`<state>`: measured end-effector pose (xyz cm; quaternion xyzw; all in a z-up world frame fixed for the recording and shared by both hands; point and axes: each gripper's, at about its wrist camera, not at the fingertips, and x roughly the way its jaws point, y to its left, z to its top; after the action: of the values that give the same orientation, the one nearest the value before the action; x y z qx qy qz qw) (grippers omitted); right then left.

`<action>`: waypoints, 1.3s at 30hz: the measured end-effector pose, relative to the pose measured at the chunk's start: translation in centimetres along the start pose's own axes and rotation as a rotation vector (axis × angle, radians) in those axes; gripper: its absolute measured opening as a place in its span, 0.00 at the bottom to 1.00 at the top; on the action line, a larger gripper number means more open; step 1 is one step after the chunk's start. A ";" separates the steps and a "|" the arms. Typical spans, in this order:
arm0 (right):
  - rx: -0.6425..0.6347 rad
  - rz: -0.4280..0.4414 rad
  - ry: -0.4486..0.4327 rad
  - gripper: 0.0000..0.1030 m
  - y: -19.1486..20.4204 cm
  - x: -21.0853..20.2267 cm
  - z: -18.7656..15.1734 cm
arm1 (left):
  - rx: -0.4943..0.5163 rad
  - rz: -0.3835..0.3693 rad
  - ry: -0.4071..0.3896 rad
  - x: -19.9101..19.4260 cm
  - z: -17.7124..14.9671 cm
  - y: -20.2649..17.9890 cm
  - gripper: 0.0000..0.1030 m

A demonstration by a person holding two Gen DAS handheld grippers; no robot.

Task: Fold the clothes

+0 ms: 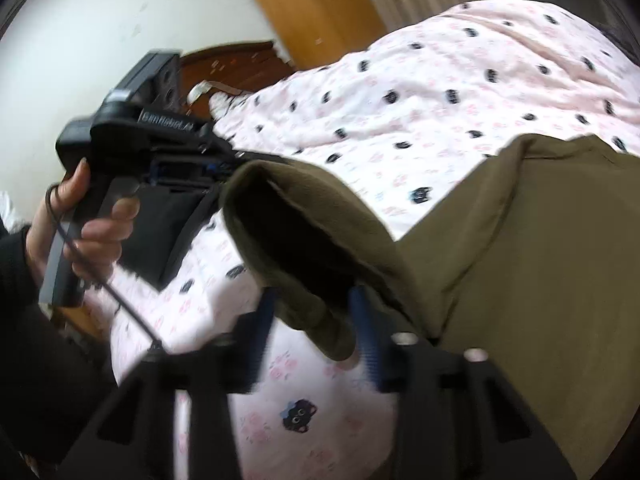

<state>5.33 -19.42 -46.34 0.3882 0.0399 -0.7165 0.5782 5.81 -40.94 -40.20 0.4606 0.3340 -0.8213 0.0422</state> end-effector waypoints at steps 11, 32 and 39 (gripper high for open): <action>-0.044 0.079 0.083 0.31 2.5 3.2 -1.4 | -0.003 0.018 -0.027 -0.9 -1.3 0.2 0.04; -0.392 -0.197 0.109 0.03 -2.6 -22.9 10.6 | 0.254 0.153 -0.062 -3.2 -5.3 -12.9 0.40; -0.362 -0.416 0.098 0.03 -11.9 -30.1 14.3 | 0.283 0.130 -0.030 2.2 -3.4 -17.0 0.40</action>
<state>-11.28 1.26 -22.89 0.2963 0.2739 -0.7815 0.4758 0.60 -25.27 -34.50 0.4704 0.1837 -0.8624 0.0346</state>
